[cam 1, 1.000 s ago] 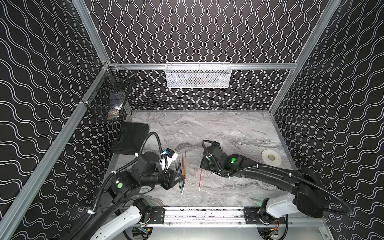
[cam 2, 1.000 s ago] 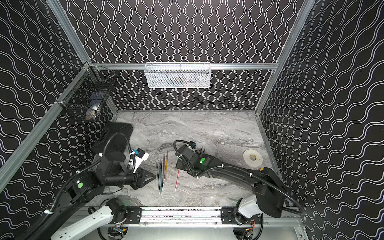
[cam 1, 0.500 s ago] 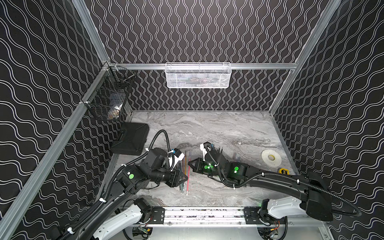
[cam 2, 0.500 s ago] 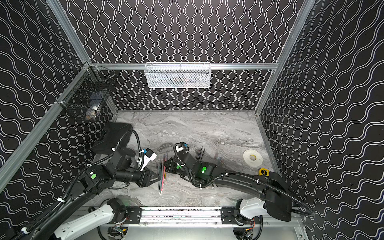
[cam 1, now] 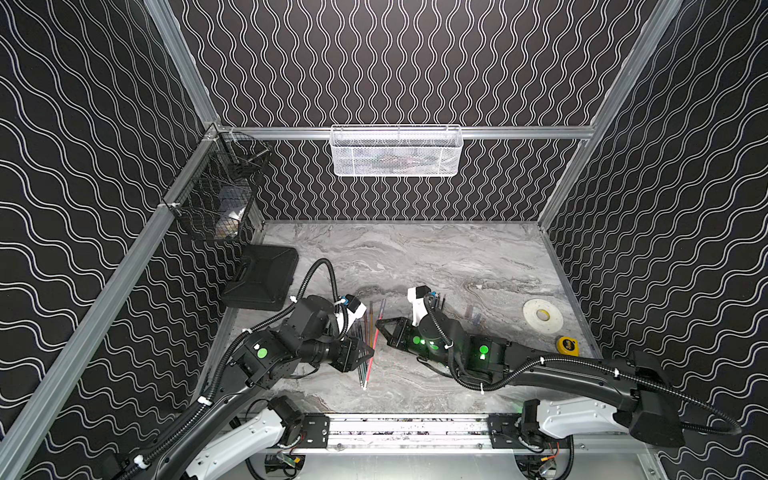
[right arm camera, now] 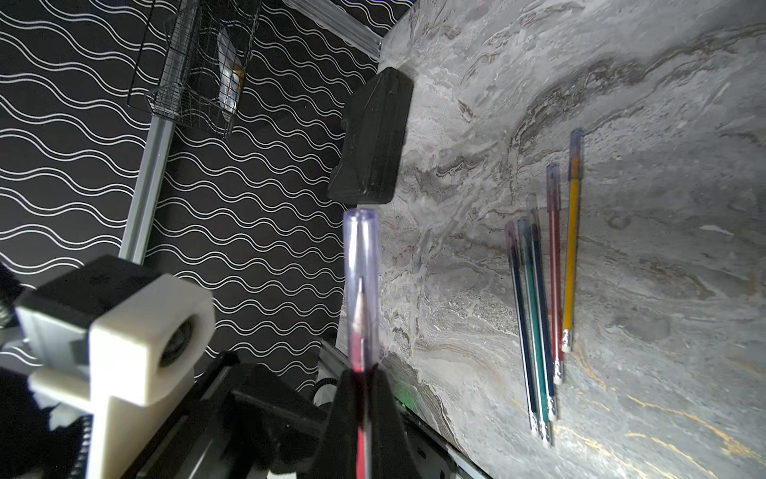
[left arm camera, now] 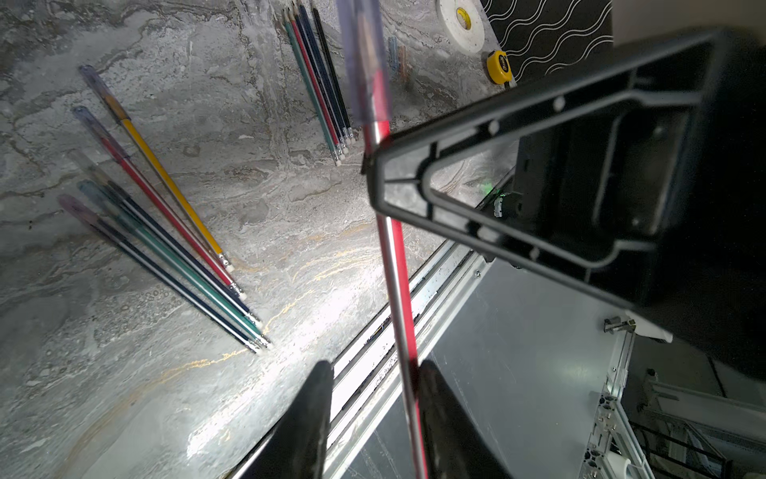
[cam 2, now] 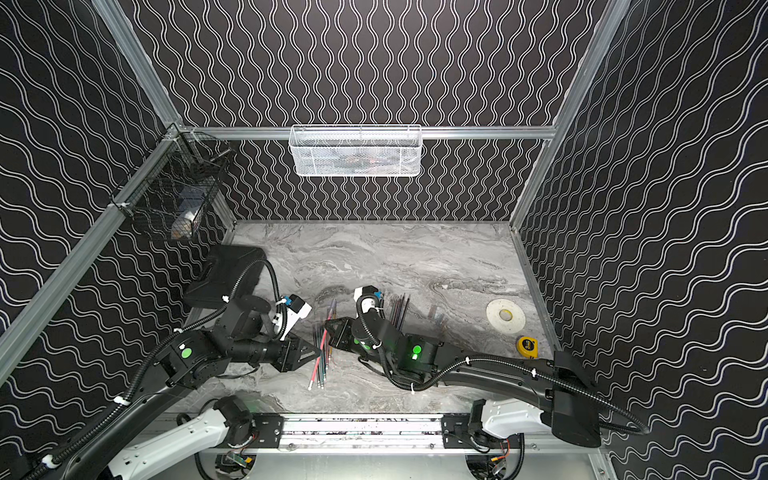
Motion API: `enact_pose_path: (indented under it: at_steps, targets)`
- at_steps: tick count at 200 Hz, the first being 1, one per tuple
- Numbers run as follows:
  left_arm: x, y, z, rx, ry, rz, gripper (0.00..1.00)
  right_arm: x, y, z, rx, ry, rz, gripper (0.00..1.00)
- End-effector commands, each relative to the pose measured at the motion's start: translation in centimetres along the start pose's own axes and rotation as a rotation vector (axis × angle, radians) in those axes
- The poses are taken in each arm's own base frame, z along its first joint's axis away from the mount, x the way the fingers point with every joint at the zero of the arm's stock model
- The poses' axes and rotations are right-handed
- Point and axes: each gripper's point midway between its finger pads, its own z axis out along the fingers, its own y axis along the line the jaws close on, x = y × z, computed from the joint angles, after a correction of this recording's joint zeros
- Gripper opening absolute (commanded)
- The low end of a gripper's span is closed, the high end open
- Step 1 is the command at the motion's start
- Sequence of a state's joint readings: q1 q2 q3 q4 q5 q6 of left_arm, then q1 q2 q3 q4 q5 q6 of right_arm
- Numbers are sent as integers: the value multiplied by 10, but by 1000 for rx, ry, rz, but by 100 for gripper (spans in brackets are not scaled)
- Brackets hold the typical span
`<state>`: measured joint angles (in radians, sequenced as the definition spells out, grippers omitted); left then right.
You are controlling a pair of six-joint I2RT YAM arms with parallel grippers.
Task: Remove the protective cover of the pencils
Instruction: Pick up the pencil from the center of the board.
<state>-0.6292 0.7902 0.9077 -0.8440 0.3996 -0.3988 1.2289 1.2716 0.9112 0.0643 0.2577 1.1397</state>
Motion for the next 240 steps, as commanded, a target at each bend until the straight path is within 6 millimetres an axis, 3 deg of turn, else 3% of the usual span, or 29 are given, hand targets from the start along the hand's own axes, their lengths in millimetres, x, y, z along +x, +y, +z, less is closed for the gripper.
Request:
enact_pose_path:
  at_steps: [1,107,122,144,174,183,207,222,240]
  targets:
    - [-1,0,0,0,-5,-2,39,-9,12,-1,-36,-43,36,3]
    - [-1,-3,0,20,-4,5,38,-21,26,4,-4,-114,-41,2]
    - [-1,-5,0,26,-5,9,29,-23,26,3,0,-120,-46,2]
    - [0,-7,0,40,1,13,0,-24,24,2,7,-127,-50,2]
    - [0,-7,-1,41,-2,14,0,-25,21,-2,21,-133,-53,3]
    - [0,-7,-1,39,-3,13,0,-25,21,-3,20,-130,-59,7]
    - [1,-6,0,38,4,13,0,-27,21,-14,21,-122,-88,32]
    - [1,-6,2,39,12,10,0,-30,15,-26,45,-118,-97,39]
    - [2,-5,7,39,34,2,0,-32,3,-46,86,-106,-121,40]
